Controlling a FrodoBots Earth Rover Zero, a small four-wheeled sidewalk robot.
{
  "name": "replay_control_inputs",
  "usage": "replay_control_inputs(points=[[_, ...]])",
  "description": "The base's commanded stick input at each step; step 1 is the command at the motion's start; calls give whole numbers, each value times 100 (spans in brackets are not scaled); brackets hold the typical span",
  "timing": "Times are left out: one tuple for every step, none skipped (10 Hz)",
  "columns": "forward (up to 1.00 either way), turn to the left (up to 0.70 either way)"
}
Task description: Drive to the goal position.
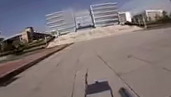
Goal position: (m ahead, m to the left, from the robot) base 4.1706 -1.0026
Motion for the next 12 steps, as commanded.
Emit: replay_control_inputs(points=[[70,0],[70,0],[70,0],[70,0],[70,0],[70,0],[70,0],[70,0],[70,-3],[70,-14],[70,-14],[70,-14]])
